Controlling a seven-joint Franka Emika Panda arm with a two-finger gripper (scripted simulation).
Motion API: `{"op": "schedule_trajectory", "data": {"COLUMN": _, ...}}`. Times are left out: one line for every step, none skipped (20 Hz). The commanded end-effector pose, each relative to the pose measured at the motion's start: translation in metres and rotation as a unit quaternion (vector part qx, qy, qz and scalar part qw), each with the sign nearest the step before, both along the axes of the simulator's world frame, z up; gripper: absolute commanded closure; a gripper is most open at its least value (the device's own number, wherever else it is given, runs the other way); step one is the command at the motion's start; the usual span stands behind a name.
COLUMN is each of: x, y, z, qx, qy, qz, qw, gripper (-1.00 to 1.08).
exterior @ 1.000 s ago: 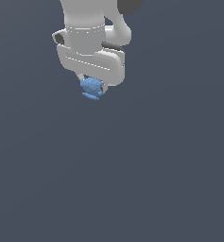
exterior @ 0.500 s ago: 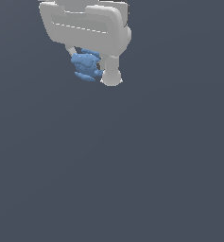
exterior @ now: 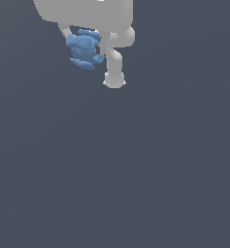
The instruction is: Pick up the object and move it to a goal position.
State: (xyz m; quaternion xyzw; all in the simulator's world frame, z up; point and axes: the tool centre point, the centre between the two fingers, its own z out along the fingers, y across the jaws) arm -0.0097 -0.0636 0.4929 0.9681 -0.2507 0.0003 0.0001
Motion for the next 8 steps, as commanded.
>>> {"op": "schedule_trajectory", "data": {"x": 0.0016, "y": -0.0003, "z": 0.0061, "qx": 0.000, "qy": 0.000, "qz": 0.000, "qw": 1.0000, "gripper": 1.08}}
{"op": "schedule_trajectory", "data": {"x": 0.0020, "y": -0.0004, "z": 0.0077, "qx": 0.000, "qy": 0.000, "qz": 0.000, "qw": 1.0000, "gripper": 1.08}}
{"op": "schedule_trajectory", "data": {"x": 0.0024, "y": -0.0004, "z": 0.0091, "qx": 0.000, "qy": 0.000, "qz": 0.000, "qw": 1.0000, "gripper": 1.08}}
{"op": "schedule_trajectory", "data": {"x": 0.0027, "y": -0.0005, "z": 0.0102, "qx": 0.000, "qy": 0.000, "qz": 0.000, "qw": 1.0000, "gripper": 1.08}}
{"op": "schedule_trajectory", "data": {"x": 0.0030, "y": -0.0005, "z": 0.0111, "qx": 0.000, "qy": 0.000, "qz": 0.000, "qw": 1.0000, "gripper": 1.08}}
{"op": "schedule_trajectory", "data": {"x": 0.0032, "y": -0.0006, "z": 0.0117, "qx": 0.000, "qy": 0.000, "qz": 0.000, "qw": 1.0000, "gripper": 1.08}}
{"op": "schedule_trajectory", "data": {"x": 0.0033, "y": -0.0006, "z": 0.0121, "qx": 0.000, "qy": 0.000, "qz": 0.000, "qw": 1.0000, "gripper": 1.08}}
{"op": "schedule_trajectory", "data": {"x": 0.0033, "y": -0.0006, "z": 0.0122, "qx": 0.000, "qy": 0.000, "qz": 0.000, "qw": 1.0000, "gripper": 1.08}}
